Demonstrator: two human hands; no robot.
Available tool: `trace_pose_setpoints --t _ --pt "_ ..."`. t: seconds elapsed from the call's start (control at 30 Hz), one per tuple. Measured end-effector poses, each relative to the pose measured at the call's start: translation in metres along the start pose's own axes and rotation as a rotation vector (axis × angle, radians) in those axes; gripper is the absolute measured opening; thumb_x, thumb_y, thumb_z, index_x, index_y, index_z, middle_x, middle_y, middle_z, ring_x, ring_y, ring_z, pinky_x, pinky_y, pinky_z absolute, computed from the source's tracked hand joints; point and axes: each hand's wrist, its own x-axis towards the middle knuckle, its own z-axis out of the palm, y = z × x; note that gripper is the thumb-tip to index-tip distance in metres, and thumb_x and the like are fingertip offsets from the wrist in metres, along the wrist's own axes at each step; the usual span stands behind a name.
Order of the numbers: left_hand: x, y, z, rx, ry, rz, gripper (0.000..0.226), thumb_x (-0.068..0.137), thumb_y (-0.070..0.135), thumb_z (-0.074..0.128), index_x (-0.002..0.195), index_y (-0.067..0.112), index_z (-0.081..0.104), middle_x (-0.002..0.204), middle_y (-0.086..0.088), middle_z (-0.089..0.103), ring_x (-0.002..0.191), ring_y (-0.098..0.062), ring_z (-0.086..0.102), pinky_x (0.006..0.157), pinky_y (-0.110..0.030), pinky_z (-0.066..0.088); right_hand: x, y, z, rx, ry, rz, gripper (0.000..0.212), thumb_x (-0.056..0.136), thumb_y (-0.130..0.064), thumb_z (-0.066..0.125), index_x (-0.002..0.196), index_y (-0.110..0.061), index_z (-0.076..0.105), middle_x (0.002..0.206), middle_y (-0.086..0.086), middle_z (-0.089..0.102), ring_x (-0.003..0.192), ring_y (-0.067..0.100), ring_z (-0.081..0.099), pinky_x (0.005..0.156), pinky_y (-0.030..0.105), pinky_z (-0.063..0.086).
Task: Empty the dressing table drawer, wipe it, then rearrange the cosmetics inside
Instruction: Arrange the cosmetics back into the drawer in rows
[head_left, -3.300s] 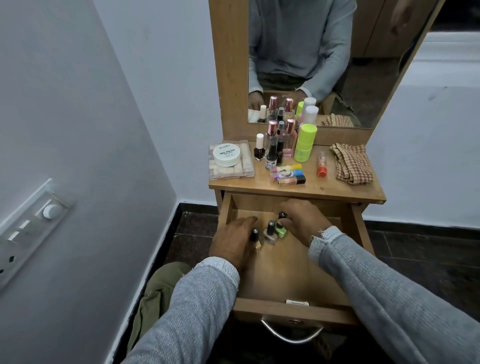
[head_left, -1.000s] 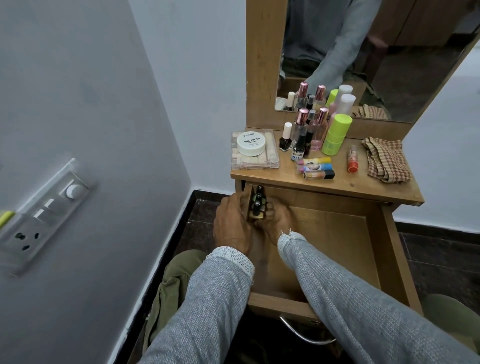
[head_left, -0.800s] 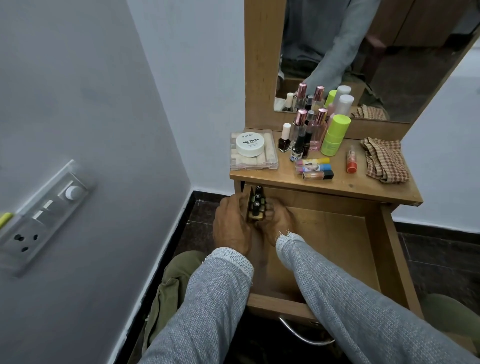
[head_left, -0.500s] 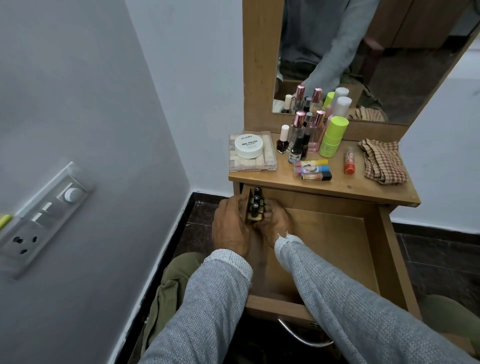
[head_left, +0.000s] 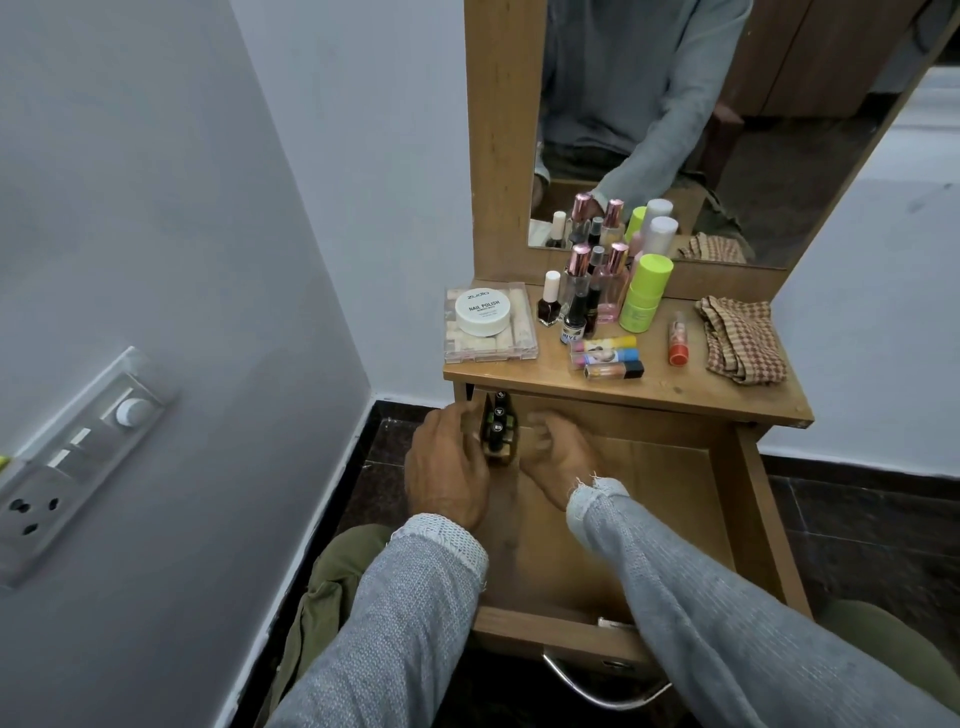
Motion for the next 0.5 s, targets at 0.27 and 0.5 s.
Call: trace_pose_setpoints --t 0.27,0.5 --pt "0.050 0.069 -0.027 -0.045 0.044 0.165 0.020 0.094 0.025 0.056 0.113 0.021 0.061 0.109 0.000 0.066 0.094 -0.017 0.061 0.082 -0.036 0.054 0.015 -0.038 -0.089 -0.220 0.228 -0.448 0.004 0.085 -0.018 0.065 0.087 -0.015 0.068 0.078 -0.006 0.063 0.068 0.006 0.056 0.062 0.018 0.047" --pt "0.113 0.116 -0.019 0.099 -0.068 0.243 0.019 0.093 0.022 0.059 0.112 0.023 0.059 0.101 0.002 0.067 0.088 -0.018 0.063 0.076 -0.032 0.051 0.065 -0.081 -0.154 -0.423 0.449 -0.603 0.007 0.086 -0.019 0.061 0.087 -0.016 0.068 0.085 -0.003 0.064 0.080 0.013 0.057 0.071 0.027 0.049"
